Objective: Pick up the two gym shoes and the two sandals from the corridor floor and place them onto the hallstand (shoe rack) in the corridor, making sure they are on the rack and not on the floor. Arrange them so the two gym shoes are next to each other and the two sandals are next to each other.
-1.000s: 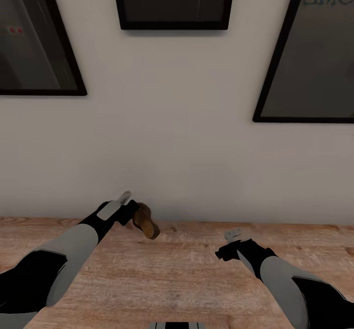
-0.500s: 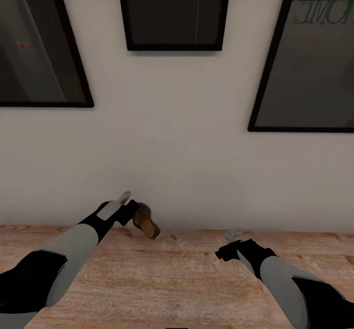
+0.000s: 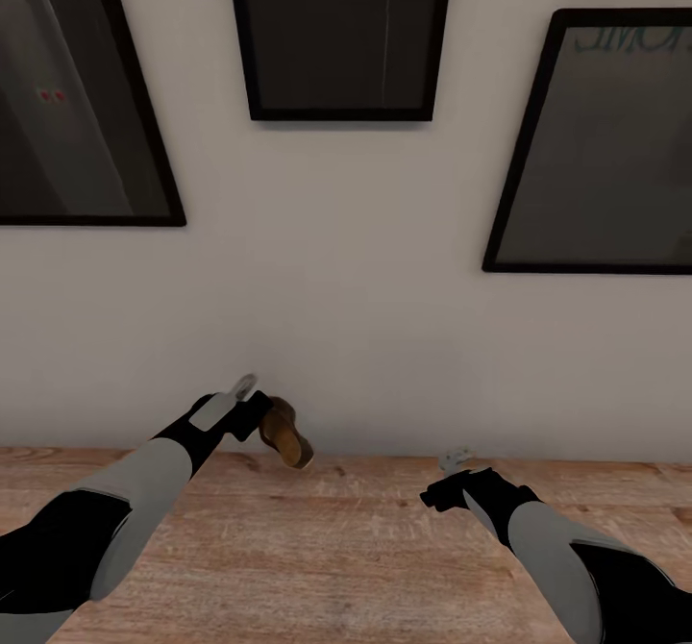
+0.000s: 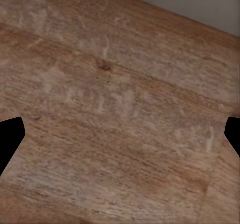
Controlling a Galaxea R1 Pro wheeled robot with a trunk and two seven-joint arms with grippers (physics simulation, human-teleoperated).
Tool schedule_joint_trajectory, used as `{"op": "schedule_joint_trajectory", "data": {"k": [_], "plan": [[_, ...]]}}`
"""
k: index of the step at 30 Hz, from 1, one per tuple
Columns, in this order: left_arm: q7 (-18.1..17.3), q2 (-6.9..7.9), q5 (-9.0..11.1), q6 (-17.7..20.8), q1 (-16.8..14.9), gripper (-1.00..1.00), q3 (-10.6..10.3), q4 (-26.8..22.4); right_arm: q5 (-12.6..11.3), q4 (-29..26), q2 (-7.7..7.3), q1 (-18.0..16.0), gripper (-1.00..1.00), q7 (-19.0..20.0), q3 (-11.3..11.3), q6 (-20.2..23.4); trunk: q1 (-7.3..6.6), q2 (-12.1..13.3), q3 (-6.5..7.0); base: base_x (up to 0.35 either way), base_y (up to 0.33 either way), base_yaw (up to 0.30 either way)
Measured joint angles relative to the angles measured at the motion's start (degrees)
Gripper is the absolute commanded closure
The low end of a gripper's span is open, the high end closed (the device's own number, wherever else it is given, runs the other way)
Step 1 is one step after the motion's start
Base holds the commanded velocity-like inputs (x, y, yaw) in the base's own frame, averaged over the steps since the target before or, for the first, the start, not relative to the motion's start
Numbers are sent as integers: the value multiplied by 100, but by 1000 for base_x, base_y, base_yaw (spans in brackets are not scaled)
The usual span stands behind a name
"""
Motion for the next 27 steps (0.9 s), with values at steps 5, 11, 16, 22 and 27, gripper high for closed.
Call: {"op": "schedule_joint_trajectory", "data": {"k": [5, 11, 16, 22, 27], "plan": [[0, 0, -1, 0, 0, 100, 0, 0, 0, 1, 4, 0, -100, 0, 0, -1, -110, 201, 51, 0, 0, 0], [0, 0, 0, 0, 0, 100, -1, 0, 0, 1, 4, 0, -100, 0, 0, 3, -242, 441, 138, 0, 0, 0], [0, 0, 0, 0, -1, 100, -1, 0, 0, -4, 1, 0, -100, -1, 0, -2, -352, 642, 225, 0, 0, 0], [0, 0, 4, 0, 0, 100, 1, 1, 0, -7, 21, 0, -100, -4, 0, -3, -483, 882, 332, 0, 0, 0], [0, 0, 4, 0, 1, 100, 1, 3, 0, -7, 31, 0, -100, -4, 0, -3, -593, 1083, 422, 0, 0, 0]]}}
